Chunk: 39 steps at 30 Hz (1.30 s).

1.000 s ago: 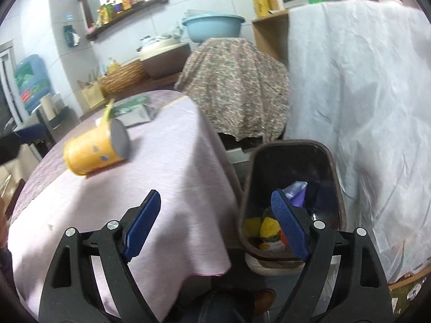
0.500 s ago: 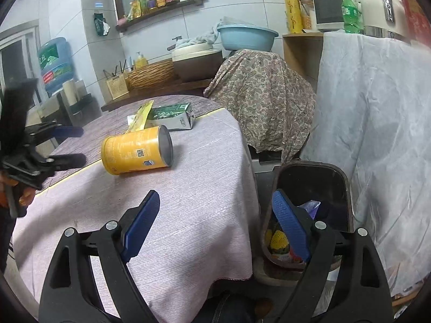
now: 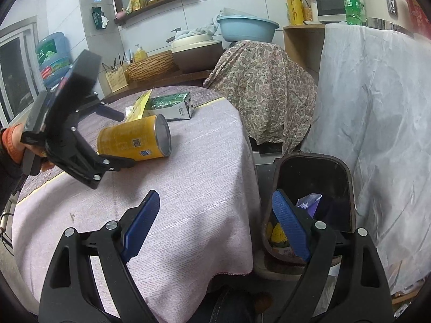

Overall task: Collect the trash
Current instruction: 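Grasp the yellow Lay's chip can with the left tool, then grasp the yellow chip bag with the right tool while the left tool holds the can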

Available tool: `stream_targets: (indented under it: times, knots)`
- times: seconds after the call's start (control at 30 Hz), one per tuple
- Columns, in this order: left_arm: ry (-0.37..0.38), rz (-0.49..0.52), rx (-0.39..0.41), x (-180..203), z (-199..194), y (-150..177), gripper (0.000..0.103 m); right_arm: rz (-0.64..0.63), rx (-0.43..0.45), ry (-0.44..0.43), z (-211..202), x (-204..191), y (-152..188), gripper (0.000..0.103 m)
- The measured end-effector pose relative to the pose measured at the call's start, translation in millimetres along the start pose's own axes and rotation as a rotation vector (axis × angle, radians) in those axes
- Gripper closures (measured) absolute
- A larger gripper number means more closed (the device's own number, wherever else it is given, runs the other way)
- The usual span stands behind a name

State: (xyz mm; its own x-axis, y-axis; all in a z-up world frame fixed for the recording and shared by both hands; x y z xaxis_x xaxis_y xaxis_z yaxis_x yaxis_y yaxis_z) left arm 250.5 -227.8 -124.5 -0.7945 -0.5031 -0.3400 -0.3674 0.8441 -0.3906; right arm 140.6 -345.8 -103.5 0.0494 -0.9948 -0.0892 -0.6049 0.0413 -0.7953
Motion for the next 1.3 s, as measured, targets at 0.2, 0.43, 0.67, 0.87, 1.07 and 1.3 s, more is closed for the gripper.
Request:
stream_targets:
  times: [0.2,0.43,0.67,0.87,1.07,1.3]
  knots:
    - [-0.005,-0.03,-0.011,-2,7,-4,0.026,-0.005,-0.003,0.001,2,2,0,0.018]
    - [0.044,-0.169,0.063,-13,-8,7,0.033,-0.003,-0.001,-0.013,6,1,-5,0.018]
    - [0.087,-0.351,0.186,-28,-45,45,0.033,-0.057,-0.007,-0.067,20,-12,-25,0.018]
    - [0.091,-0.489,0.266,-37,-77,87,0.033,-0.201,-0.032,-0.144,46,-43,-55,0.018]
    - [0.067,-0.617,0.327,-54,-96,117,0.033,-0.203,-0.058,-0.289,83,-81,-85,0.018]
    - [0.064,-0.714,0.346,-58,-100,141,0.033,-0.041,-0.153,-0.396,150,-108,-112,0.038]
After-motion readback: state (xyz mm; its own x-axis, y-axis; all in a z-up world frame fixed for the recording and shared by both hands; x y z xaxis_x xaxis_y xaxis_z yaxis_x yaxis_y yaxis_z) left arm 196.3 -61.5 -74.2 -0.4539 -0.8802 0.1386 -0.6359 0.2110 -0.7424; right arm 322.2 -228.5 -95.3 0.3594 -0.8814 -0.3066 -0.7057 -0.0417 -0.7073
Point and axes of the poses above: each gripper's, at about its wrist camera, not at the fingertips, and z roughly the way its jaws point, x to its right, y to its underside, the point moved 6 cm from there along z, roughly the way its jaws point, and after that the axes turned 7 degrees about -z, right-handed, at the moved point
